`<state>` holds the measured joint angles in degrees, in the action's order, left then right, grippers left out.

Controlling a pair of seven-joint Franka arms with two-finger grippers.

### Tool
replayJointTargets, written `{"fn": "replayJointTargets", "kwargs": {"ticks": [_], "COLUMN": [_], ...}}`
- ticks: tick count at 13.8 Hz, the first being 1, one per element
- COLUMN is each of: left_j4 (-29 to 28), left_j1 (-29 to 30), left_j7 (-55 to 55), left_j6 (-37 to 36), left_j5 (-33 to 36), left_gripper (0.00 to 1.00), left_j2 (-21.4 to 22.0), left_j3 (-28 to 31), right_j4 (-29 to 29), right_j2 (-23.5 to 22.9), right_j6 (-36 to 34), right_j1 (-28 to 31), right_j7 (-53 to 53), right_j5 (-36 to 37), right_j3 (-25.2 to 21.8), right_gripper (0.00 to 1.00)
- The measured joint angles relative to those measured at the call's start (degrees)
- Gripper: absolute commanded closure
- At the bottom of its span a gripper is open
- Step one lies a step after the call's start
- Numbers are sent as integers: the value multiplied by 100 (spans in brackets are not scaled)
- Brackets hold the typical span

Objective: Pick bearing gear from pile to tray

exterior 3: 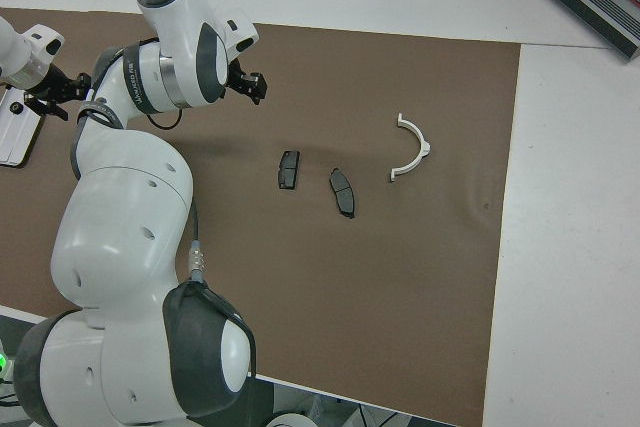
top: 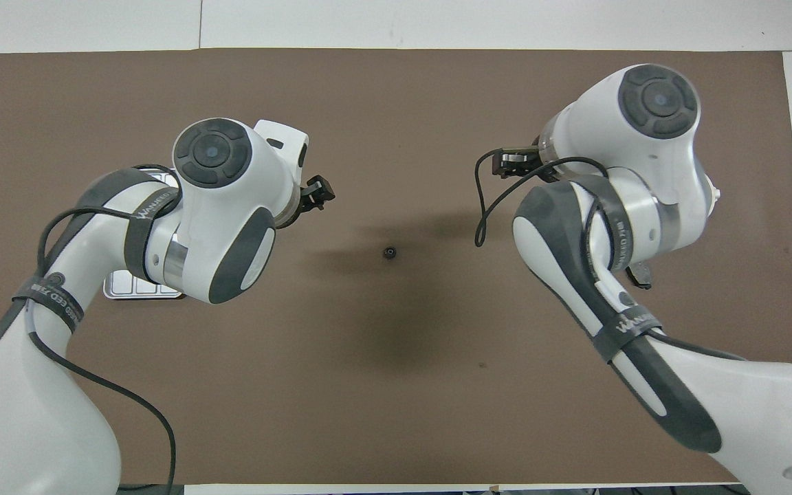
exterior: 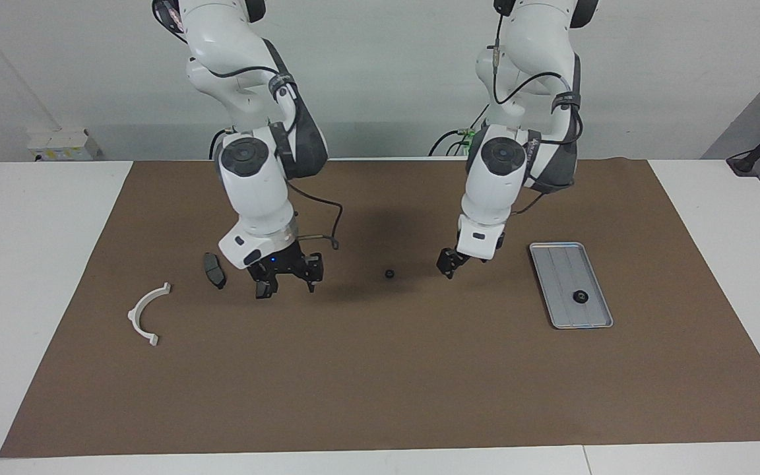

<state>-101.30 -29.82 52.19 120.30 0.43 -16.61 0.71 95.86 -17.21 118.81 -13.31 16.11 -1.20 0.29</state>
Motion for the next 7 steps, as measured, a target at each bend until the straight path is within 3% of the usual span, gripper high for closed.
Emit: {"fn": "replayJointTargets", "kwargs": {"ticks": [1, 4, 7], "left_j4": [135, 620, 757], "left_j1": [-226, -839, -1068], "left_j7": [323, 960, 1159], "left_j6": [-28, -48, 112], "left_j5": [0, 17, 69], "left_gripper": [0, 0, 0], "left_j2": [-69, -621, -1052], "left_j3": [3, 17, 34], "right_j4": [-23, -52, -50], "right_j2": [201, 836, 1338], "right_j6": [-302, -1188, -1913], "right_j1": [197, 862, 1260], "right_j7": [-279, -1213, -1662], "right_j5": [4, 14, 50], "right_j3": [-8, -24, -32], "right_gripper": [0, 0, 0]}}
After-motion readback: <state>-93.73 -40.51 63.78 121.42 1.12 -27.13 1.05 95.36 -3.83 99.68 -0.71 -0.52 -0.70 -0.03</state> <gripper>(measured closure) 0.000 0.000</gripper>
